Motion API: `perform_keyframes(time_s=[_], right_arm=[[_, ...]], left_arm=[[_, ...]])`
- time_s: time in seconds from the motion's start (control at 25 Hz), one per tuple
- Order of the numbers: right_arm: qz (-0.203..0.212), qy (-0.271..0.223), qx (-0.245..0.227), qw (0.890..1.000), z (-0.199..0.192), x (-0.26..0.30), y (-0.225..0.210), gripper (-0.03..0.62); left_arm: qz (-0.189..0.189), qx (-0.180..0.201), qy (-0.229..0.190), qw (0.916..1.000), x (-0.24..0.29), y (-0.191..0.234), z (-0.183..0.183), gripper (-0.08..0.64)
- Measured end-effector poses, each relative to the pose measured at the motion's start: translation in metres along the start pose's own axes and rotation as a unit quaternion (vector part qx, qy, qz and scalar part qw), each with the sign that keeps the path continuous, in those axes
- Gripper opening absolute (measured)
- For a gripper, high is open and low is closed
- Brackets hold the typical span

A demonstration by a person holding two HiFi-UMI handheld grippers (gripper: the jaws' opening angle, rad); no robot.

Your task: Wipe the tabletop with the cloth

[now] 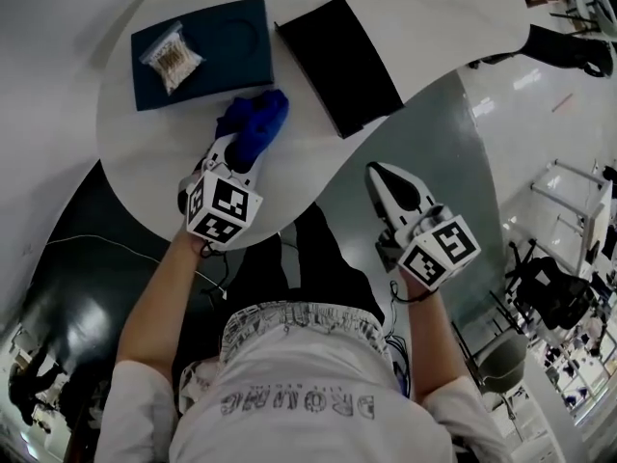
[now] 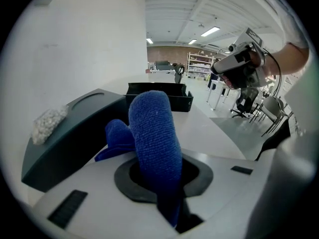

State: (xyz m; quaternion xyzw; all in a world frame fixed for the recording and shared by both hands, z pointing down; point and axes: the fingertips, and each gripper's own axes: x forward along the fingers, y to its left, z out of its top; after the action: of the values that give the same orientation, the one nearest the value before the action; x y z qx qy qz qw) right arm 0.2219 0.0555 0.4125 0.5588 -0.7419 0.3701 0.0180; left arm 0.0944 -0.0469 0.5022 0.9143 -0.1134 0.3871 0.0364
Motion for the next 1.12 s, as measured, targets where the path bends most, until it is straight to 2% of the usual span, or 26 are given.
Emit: perform_keyframes(time_s=[0.28, 0.64, 0.76, 0.88, 1.0, 1.12], right_arm=[[-0.015, -0.01, 0.013, 1.0, -0.004, -0.015, -0.014, 0.008], [-0.016, -0.01, 0.015, 1.0, -0.009, -0.016, -0.022, 0.008], [-0.011, -0.009, 0.009, 1.0, -0.003, -0.014, -0.019, 0.008], [-0.004, -0.009, 0.002, 1.0, 0.003, -0.01, -0.012, 0.008], [0.01, -0.009, -0.01, 1.0, 0.011, 0.0, 0.001, 0.008], [0.031, -0.002, -0.021, 0.999, 0.009, 0.012, 0.019, 0.008]], left_arm=[[-0.029, 0.034, 0.005, 0.999, 0.022, -0.029, 0.021, 0.074], [-0.036, 0.032, 0.001, 0.9988, 0.033, -0.037, 0.025, 0.074], [-0.036, 0.015, -0.008, 0.9992, 0.03, -0.035, 0.027, 0.074], [-0.025, -0.011, -0.033, 0.9991, 0.016, -0.026, 0.031, 0.074], [0.007, -0.037, -0.067, 0.9971, -0.017, -0.001, 0.034, 0.074], [0.056, -0.08, -0.091, 0.9911, -0.063, 0.03, 0.024, 0.074]])
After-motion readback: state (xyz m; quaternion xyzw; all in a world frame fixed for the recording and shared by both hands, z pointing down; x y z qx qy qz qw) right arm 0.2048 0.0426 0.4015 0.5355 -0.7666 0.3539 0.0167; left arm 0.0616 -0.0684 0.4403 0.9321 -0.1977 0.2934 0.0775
